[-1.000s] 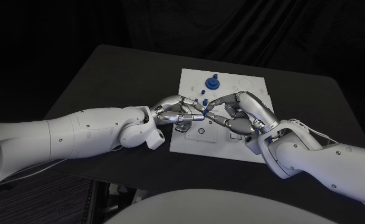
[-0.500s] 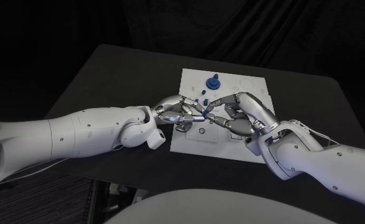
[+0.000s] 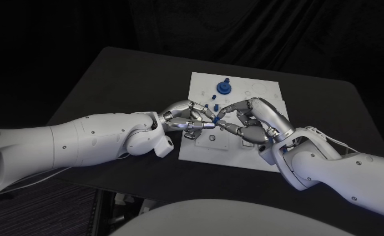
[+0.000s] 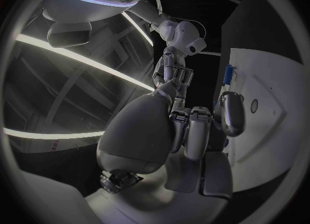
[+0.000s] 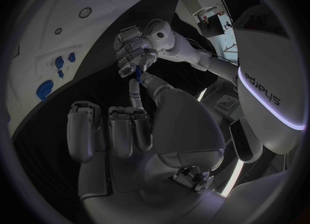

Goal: Assemble the parts on the task board

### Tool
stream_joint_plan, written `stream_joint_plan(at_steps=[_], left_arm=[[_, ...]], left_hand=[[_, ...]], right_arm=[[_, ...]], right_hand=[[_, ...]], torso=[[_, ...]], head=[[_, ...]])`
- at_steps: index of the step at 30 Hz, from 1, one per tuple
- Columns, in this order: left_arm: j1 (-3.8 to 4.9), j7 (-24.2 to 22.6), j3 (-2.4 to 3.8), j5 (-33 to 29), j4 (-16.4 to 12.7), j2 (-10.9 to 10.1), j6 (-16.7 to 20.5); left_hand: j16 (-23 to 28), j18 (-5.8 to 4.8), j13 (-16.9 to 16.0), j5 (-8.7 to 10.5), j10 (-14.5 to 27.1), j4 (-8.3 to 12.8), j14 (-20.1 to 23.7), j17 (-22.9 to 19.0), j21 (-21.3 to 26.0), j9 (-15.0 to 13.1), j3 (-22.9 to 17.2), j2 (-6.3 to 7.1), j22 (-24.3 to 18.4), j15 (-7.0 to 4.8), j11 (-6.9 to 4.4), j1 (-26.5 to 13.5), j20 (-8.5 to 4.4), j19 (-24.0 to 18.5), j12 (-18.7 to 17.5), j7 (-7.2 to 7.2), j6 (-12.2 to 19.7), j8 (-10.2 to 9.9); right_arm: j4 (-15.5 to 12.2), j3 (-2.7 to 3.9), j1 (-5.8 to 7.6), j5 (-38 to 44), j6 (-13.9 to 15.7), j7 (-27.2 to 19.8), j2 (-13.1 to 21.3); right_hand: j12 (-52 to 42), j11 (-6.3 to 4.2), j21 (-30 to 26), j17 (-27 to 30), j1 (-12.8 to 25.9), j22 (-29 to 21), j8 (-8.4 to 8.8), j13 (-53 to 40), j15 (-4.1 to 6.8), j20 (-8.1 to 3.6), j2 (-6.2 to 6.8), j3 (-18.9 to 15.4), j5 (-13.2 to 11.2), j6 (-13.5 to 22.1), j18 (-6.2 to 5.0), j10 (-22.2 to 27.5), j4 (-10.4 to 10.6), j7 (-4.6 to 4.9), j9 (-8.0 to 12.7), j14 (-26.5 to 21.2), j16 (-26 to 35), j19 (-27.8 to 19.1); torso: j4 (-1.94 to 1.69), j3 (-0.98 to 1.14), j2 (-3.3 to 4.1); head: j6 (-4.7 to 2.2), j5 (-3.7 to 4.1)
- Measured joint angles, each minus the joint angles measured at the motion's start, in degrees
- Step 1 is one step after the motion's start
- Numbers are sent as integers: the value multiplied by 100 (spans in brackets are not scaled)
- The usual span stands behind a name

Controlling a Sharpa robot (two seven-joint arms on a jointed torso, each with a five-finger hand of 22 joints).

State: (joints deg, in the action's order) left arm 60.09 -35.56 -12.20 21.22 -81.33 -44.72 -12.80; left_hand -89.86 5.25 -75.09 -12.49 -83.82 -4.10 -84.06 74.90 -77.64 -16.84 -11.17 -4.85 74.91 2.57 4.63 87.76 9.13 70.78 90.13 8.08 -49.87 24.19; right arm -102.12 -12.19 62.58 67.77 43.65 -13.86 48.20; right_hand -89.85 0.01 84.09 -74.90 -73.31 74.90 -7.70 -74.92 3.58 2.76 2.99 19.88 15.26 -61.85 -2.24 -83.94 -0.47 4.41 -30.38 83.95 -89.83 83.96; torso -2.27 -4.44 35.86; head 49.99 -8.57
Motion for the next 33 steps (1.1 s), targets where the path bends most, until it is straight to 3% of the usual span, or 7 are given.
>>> stream_joint_plan(at_steps=[12, 20, 25, 33], left_arm=[[0, 35, 0, 1, -30, -15, 6], [0, 86, 0, 2, -59, -32, 19], [-1, 128, 0, 2, -64, -49, 43], [-1, 201, 0, 2, -83, -56, 83]], left_hand=[[0, 0, 3, 80, 0, 0, 0, 0, -23, -46, 1, 6, 0, 0, 0, 6, -41, 41, 0, -11, -52, 43], [0, 0, 4, 88, -11, 32, 0, 0, -23, -50, -1, 7, 0, 0, -10, 7, -41, 41, 0, -33, -74, 42], [0, 0, 4, 110, -11, 32, 0, 0, -23, -52, -1, 7, 0, 0, -10, 7, -47, 75, 1, -33, -73, 66], [0, 0, 3, 110, -11, 32, 0, 3, -44, -52, -1, 7, 0, 0, -11, 7, -41, 83, 10, -32, -72, 66]], right_arm=[[-48, -6, 0, 1, -62, 4, 71], [-92, -12, 0, 51, -115, 3, 138], [-98, -12, 0, 84, -141, 4, 163], [-118, -13, 0, 156, -182, 24, 191]], right_hand=[[0, 11, -67, 0, -33, 4, 6, 1, -22, 0, 16, 3, -5, -14, 0, -9, -4, -14, 2, 19, 0, 0], [0, 92, -180, 0, -45, 4, 94, 1, -82, 42, 7, -44, 28, 87, 0, -7, 45, 87, 34, 0, 0, -1], [0, 134, -302, 0, -14, 3, 202, 1, -123, 87, 80, -52, 28, 211, 1, -9, 86, 149, 112, 0, 0, 2], [8, 236, -803, 0, -50, 3, 344, 1, -226, 235, 162, -43, 28, 361, -3, -9, 238, 256, 260, 0, 0, -119]], torso=[[-2, -2, 2], [-3, -2, 1], [-4, -2, 1], [-3, -3, 2]], head=[[0, -12], [0, -14], [0, -14], [0, -17]])
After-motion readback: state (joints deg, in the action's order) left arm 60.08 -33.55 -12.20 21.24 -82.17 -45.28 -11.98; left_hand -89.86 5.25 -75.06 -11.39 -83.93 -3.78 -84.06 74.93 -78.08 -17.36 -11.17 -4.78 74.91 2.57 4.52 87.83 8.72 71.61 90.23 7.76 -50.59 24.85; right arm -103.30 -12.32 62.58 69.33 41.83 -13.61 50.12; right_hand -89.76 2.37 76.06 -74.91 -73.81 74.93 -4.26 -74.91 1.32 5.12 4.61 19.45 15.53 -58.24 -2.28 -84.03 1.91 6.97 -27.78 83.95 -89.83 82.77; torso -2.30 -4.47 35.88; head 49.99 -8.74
